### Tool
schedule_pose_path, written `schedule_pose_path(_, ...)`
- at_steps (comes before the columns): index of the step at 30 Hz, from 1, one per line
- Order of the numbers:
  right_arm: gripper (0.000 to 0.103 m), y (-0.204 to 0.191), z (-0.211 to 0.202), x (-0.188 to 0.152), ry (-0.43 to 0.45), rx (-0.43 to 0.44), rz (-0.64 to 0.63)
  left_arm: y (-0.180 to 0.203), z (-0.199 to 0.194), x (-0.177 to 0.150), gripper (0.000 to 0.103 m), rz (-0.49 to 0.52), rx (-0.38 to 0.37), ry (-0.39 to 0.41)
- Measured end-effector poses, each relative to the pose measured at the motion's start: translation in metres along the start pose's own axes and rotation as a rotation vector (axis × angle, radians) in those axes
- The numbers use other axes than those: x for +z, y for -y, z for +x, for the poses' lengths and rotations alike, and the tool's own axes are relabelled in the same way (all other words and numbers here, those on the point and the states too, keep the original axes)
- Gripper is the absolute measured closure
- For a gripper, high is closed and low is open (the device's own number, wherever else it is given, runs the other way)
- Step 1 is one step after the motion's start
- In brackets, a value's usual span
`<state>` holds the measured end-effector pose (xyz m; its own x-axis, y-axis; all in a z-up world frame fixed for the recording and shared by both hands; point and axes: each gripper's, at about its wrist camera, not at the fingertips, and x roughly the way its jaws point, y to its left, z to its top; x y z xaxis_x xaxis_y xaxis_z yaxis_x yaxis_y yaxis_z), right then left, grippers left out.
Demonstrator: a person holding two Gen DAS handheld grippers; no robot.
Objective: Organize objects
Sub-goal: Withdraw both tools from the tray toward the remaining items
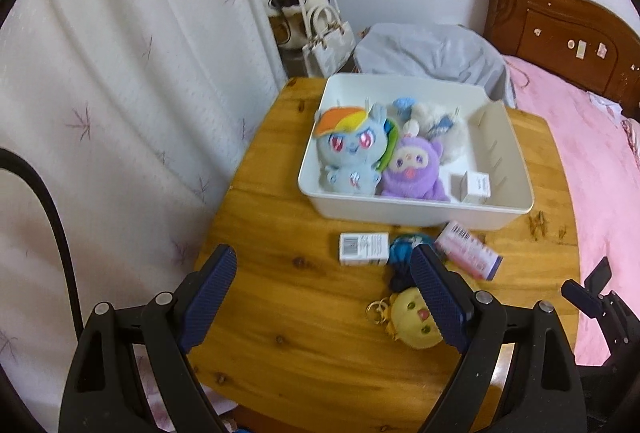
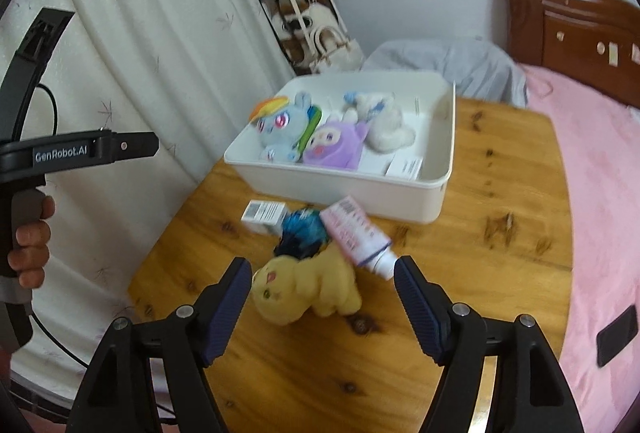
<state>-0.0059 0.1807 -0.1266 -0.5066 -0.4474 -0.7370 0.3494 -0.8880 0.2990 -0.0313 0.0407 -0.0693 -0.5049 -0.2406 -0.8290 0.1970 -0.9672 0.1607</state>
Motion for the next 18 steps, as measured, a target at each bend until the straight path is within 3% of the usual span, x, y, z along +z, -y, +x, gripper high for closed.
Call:
schedule_pose_path(7,0.029,0.001,0.011,-0.009,-0.062,0.016,0.101,-0.004,0.012,-0.005,0.012,0.055,-0.001,-0.030)
schedule_pose_path(18,0.025,0.028,0.042,-0.022,-0.172,0.055,0.522,-0.016,0.041,0.002,0.012,0.142,-0.079,-0.102)
